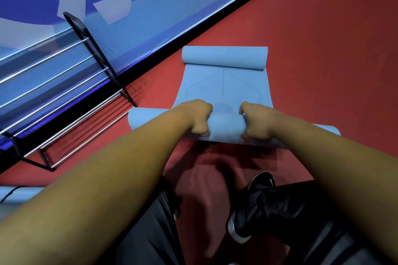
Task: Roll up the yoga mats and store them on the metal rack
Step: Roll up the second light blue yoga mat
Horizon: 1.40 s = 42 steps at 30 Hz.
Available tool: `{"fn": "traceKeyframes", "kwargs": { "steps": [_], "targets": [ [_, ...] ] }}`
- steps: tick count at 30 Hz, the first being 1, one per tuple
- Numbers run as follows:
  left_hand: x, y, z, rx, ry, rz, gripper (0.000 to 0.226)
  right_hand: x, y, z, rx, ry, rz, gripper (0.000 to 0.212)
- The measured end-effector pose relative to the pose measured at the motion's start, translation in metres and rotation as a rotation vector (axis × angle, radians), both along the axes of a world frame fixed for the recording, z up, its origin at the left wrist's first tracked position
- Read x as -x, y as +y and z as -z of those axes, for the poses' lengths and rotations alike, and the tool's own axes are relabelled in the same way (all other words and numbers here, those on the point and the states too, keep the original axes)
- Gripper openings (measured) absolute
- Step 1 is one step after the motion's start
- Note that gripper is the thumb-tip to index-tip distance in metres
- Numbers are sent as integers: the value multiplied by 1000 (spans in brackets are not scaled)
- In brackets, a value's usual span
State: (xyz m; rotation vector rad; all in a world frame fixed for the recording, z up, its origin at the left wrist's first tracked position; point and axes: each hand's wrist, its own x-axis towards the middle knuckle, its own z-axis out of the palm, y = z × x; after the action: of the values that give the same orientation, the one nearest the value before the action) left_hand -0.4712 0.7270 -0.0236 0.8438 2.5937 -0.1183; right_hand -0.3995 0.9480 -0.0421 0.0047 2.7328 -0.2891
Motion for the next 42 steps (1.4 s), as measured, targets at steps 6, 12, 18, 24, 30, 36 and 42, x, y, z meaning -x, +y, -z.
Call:
{"fn": "traceKeyframes", "kwargs": {
  "steps": [6,12,18,24,30,36,42],
  "targets": [
    [-3,-1,9,88,131,15,95,5,-1,-2,72,-46,35,66],
    [3,-2,-1,-60,112,-58,55,-1,3,4,-44,33,-68,82],
    [10,-8,-6,-15,131,-50,59,1,3,-7,37,85,-15,63],
    [5,-8,1,83,217,24,91,9,9,-6,115,36,27,53],
    [10,-7,-6,-9,179,22,55,6,11,0,28,45,-10,88],
    [16,-11,-6,-21,23,-29,57,-2,7,5,-26,139,5,65],
    [8,-7,2,127,126,28,104,5,7,-8,100,42,43,61]
  ]
}}
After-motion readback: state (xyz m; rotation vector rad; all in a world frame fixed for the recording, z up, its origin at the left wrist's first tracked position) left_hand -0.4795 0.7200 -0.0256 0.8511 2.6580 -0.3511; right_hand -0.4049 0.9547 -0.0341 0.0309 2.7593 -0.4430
